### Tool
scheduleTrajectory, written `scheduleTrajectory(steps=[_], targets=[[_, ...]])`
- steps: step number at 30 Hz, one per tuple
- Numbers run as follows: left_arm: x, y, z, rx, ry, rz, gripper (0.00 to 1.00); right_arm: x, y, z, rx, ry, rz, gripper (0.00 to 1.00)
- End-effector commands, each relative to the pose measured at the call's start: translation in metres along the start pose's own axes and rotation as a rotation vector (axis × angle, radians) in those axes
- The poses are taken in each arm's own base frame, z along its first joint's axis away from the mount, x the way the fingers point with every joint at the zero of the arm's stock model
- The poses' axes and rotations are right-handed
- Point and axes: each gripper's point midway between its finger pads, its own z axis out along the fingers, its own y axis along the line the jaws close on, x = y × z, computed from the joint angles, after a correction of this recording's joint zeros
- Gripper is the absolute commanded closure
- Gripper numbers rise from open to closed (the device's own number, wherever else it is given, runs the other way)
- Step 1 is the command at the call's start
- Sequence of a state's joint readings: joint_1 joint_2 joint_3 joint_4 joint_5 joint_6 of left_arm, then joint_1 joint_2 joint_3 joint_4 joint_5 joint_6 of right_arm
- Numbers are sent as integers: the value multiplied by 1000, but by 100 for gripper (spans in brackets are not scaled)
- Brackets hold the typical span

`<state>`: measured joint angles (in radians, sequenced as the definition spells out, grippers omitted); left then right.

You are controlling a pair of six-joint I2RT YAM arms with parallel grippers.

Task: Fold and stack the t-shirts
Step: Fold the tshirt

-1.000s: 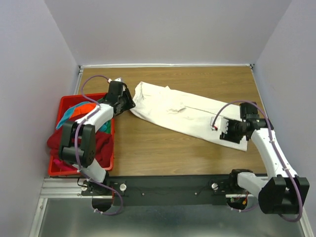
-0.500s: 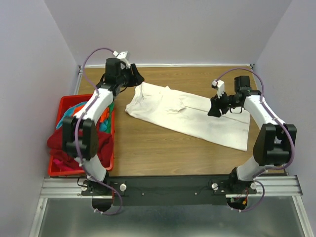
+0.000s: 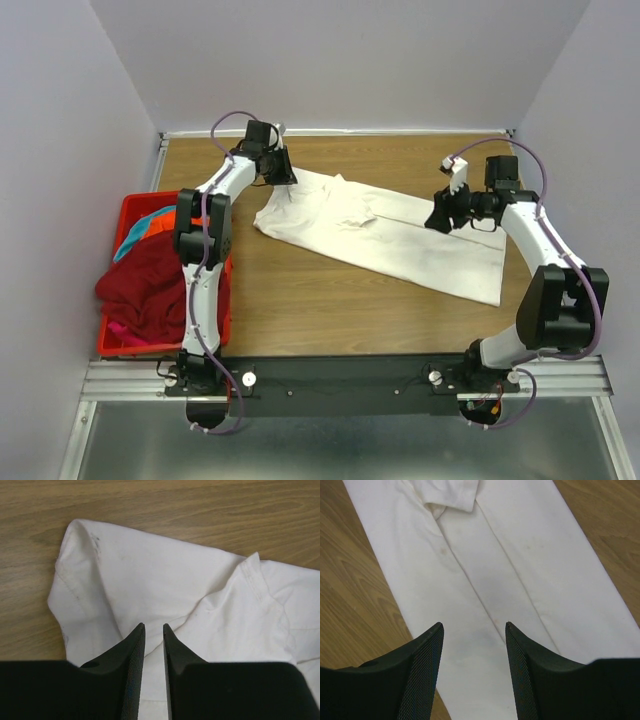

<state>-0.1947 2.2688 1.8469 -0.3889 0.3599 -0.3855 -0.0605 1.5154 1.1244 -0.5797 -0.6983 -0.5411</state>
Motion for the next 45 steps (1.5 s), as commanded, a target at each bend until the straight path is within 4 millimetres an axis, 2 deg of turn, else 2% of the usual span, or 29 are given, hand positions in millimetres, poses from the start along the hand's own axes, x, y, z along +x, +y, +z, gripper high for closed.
scheduleTrajectory(steps=[1,6,7,8,9,10,11,12,13,15,20,21,23,25,26,27,28,30,31,33,35,36,38,40,41,42,43,44,45], targets=[[19,14,13,-57,74,-20,74,-7,0,-8,20,-37,-8,41],[30,26,38,-71,132,-34,74,-6,-2,-11,26,-42,-6,41],[22,23,41,-56,121,-32,74,-6,-2,-11,24,-44,-7,41],[33,29,50,-60,160,-50,74,-7,-2,-13,27,-47,-12,41],[20,23,51,-46,136,-44,74,-6,-3,-13,31,-46,-11,41],[30,27,57,-50,165,-64,74,-7,-3,-14,33,-47,-13,41],[15,21,57,-35,134,-58,74,-5,-4,-15,37,-45,-10,41],[21,22,64,-20,158,-95,74,-5,-6,-16,44,-45,-9,41],[8,12,64,16,132,-95,74,-5,-5,-16,42,-45,-8,41],[4,4,70,63,130,-119,75,-3,-5,-15,40,-45,-4,40],[-23,-20,62,176,63,-138,72,9,-7,3,-22,-17,67,40],[-40,-34,49,214,18,-108,70,3,-8,6,-41,-29,69,39],[-59,-48,33,255,-39,-65,64,10,-20,24,-71,3,126,38],[-88,-73,-2,305,-112,-9,60,10,-34,38,-77,25,190,37],[-98,-79,-15,317,-140,10,57,-13,-49,38,-60,-1,176,36],[-117,-92,-43,341,-192,54,56,0,-59,57,-86,42,239,36],[-124,-97,-57,347,-218,78,55,-27,-73,57,-79,23,217,35],[-135,-104,-85,336,-260,132,53,-32,-88,72,-73,46,246,30],[-141,-106,-111,298,-306,188,52,-21,-94,90,-76,91,274,26],[-142,-106,-137,243,-347,245,51,-36,-108,101,-56,77,267,20],[-137,-101,-177,152,-444,319,48,-29,-113,120,-58,101,283,18],[-142,-117,-230,128,-554,365,45,-33,-114,124,-61,95,283,18],[-117,-111,-265,81,-634,414,36,-27,-116,138,-80,104,317,18],[-96,-104,-280,54,-665,435,30,-28,-115,146,-89,105,314,19],[-72,-90,-271,38,-634,437,26,-23,-114,150,-91,119,319,19],[-63,-88,-277,28,-642,443,25,-23,-113,153,-91,122,312,19],[-57,-94,-301,26,-691,454,24,-23,-111,157,-91,129,306,20],[-37,-83,-293,14,-660,441,23,-21,-113,158,-81,135,306,20],[-33,-89,-313,20,-705,442,23,-18,-113,160,-80,143,311,21]])
